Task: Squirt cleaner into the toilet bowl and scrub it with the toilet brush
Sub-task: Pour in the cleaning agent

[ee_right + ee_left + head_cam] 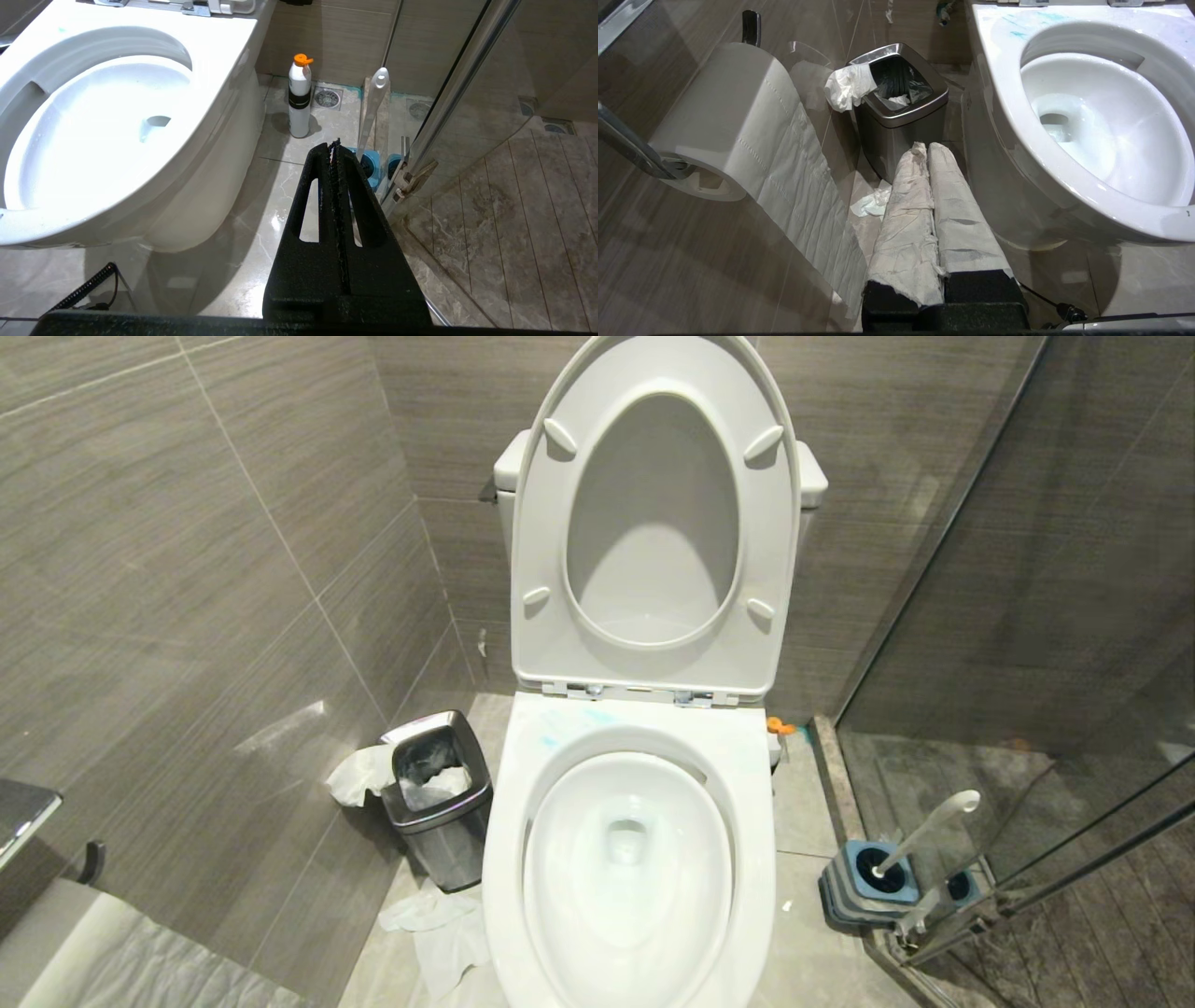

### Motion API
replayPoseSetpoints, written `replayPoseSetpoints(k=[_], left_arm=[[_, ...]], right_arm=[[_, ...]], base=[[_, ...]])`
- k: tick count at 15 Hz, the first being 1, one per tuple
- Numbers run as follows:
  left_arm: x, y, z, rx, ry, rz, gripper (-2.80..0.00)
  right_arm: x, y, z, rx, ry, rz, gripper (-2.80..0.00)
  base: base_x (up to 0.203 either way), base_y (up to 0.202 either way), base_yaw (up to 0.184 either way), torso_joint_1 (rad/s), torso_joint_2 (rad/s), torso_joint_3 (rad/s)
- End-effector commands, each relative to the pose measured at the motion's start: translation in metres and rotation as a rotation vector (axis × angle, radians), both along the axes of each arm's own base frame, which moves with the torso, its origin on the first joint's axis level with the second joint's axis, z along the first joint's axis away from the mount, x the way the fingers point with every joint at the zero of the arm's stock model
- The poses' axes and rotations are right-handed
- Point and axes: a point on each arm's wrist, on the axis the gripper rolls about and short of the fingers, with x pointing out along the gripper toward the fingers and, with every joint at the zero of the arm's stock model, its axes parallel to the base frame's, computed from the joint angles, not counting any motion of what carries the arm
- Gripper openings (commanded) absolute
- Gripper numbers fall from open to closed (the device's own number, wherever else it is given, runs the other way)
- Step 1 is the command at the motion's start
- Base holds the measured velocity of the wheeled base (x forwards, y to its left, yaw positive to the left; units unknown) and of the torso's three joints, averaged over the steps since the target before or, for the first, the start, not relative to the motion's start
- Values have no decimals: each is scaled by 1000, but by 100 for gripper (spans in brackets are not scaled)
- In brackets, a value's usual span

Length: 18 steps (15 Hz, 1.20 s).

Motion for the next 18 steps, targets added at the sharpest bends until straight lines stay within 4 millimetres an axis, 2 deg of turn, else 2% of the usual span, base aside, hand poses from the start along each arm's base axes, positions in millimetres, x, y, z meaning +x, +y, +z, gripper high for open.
replayPoseSetpoints(k=[1,7,9,11,13,14,16,18], left_arm=[[0,0,0,0,2,0,-280],[0,0,0,0,2,0,-280],[0,0,0,0,2,0,-280],[0,0,0,0,1,0,-280],[0,0,0,0,2,0,-280],[0,0,0,0,1,0,-280],[0,0,0,-1,2,0,-280],[0,0,0,0,2,0,-280]], right_arm=[[0,0,0,-4,0,1,-280],[-5,0,6,-7,59,5,-280],[-17,0,23,-5,148,7,-280],[-11,0,45,6,274,17,-280],[11,1,75,42,407,20,-280],[28,1,92,71,467,15,-280],[73,1,121,128,548,-1,-280],[123,1,137,158,560,-11,-280]], base=[[0,0,0,0,0,0],[0,0,0,0,0,0],[0,0,0,0,0,0],[0,0,0,0,0,0],[0,0,0,0,0,0],[0,0,0,0,0,0],[0,0,0,0,0,0],[0,0,0,0,0,0]])
